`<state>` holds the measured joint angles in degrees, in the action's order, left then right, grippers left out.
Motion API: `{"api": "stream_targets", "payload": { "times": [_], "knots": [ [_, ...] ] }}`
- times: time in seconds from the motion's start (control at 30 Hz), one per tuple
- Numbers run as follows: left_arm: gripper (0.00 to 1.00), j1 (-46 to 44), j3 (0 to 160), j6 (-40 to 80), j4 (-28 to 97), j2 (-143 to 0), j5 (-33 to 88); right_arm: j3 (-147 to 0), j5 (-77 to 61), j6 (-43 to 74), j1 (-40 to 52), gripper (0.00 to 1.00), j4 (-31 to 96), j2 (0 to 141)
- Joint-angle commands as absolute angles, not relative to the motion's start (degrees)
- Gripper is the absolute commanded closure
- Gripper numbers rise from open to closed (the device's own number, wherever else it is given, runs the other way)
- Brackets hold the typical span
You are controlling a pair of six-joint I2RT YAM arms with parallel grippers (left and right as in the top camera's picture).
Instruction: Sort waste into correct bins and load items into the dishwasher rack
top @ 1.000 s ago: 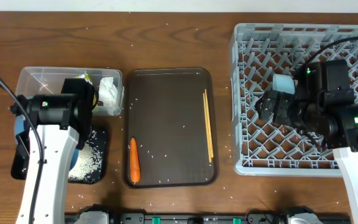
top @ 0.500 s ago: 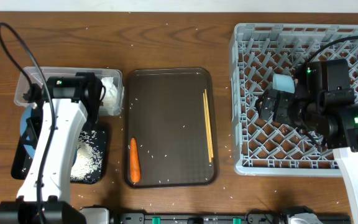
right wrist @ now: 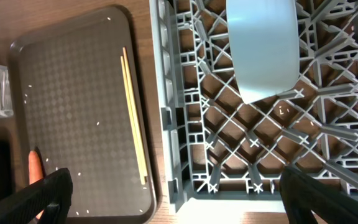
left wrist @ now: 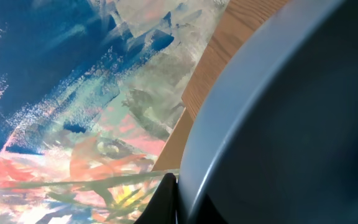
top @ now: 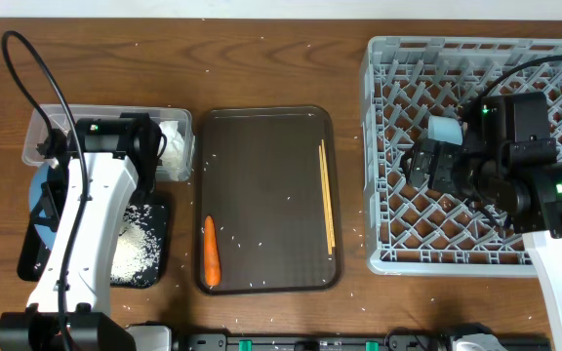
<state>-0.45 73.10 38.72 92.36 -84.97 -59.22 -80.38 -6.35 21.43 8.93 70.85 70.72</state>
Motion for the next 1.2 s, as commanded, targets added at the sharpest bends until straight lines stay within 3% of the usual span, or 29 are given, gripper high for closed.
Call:
{"api": "stream_targets", "payload": {
  "times": [0.0, 0.13, 0.23, 0.3, 0.33, 0.43, 0.77, 1.17],
  "knots": [
    [0.94, 0.7, 74.0, 38.1, 96.8, -84.4, -63.9, -80.4, -5.8, 20.6, 9.3, 0.01, 71.4, 70.7],
    [0.94, 0.6, 74.0, 38.2, 94.0, -84.4, -58.2, -80.4, -5.8, 20.5, 9.3, 0.01, 72.4, 70.7],
    [0.94, 0.0, 73.8, 34.9, 94.9, -84.4, -61.9, -80.4, -5.8, 20.5, 9.3, 0.01, 72.5, 70.7],
    [0.94, -1.3, 74.5, 35.1, 92.6, -84.0, -54.8, -80.4, -5.8, 20.6, 9.3, 0.01, 72.6, 70.7],
    [0.94, -2.2, 74.4, 34.3, 91.9, -83.7, -55.2, -80.4, -5.8, 20.6, 9.3, 0.01, 72.2, 70.7],
    [0.94, -3.0, 73.6, 30.2, 94.1, -83.9, -71.2, -80.4, -5.8, 20.5, 9.3, 0.01, 71.4, 70.7],
    [0.94, -1.5, 73.6, 30.0, 90.7, -83.2, -68.2, -80.4, -5.8, 20.1, 9.3, 0.01, 71.8, 70.7],
    [0.94, -2.8, 74.9, 34.4, 88.5, -80.3, -52.7, -80.4, -5.8, 20.1, 9.3, 0.01, 72.1, 70.7]
  ]
}}
